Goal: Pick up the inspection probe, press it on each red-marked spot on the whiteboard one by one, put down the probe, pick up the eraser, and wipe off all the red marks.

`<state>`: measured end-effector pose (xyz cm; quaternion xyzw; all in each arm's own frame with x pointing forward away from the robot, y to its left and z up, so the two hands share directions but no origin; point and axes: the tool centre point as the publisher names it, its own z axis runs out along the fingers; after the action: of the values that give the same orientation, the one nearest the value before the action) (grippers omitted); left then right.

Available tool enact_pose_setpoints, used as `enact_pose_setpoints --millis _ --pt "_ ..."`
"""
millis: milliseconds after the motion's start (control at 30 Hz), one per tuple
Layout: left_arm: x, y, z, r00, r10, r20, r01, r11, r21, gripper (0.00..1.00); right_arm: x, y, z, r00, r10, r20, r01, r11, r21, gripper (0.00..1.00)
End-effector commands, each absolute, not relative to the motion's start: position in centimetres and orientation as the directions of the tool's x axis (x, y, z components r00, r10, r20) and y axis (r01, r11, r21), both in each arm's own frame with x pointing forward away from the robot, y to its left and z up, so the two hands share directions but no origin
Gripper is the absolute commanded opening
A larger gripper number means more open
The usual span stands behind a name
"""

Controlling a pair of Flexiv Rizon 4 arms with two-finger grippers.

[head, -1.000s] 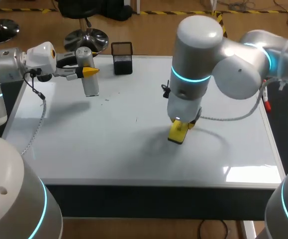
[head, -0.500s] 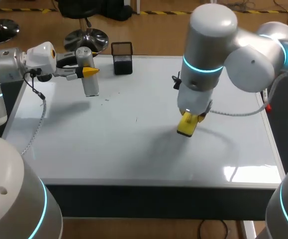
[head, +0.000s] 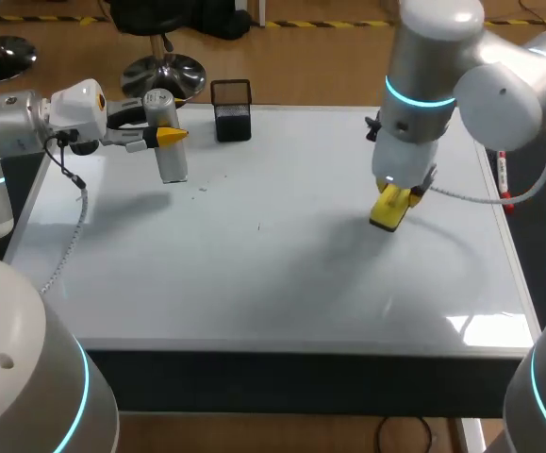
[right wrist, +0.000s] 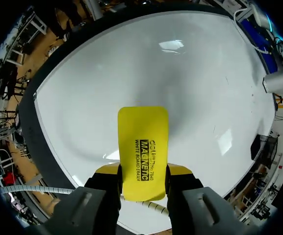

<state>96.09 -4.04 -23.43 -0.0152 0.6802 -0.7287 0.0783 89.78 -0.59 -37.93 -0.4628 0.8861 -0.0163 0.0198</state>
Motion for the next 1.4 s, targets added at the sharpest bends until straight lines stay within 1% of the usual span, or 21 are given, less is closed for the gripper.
enact_pose_setpoints --millis 33,233,667,867,1400 --pt "96.0 -4.0 -23.4 -0.987 -0.137 -0.087 0.096 -0.063 -0.993 0.0 92.7 -1.7 -37.8 -0.576 -0.817 0.004 -0.817 0.576 -0.027 0.0" --pt "96.0 -4.0 -23.4 -0.987 -0.137 -0.087 0.096 -0.063 -0.993 0.0 95.7 -2.7 -38.0 -0.587 -0.809 0.003 -0.809 0.587 -0.016 0.0" --pt "96.0 -4.0 -23.4 -0.987 -0.137 -0.087 0.096 -0.063 -0.993 0.0 102.4 -2.5 -38.1 -0.535 -0.844 -0.035 -0.844 0.535 0.01 0.0" --pt "96.0 -4.0 -23.4 -0.987 -0.137 -0.087 0.096 -0.063 -0.993 0.0 105.1 -0.3 -37.6 -0.46 -0.886 -0.052 -0.887 0.461 -0.004 0.0" --pt "96.0 -4.0 -23.4 -0.987 -0.137 -0.087 0.096 -0.063 -0.993 0.0 110.0 8.7 -37.9 -0.192 -0.978 -0.076 -0.981 0.194 -0.018 0.0"
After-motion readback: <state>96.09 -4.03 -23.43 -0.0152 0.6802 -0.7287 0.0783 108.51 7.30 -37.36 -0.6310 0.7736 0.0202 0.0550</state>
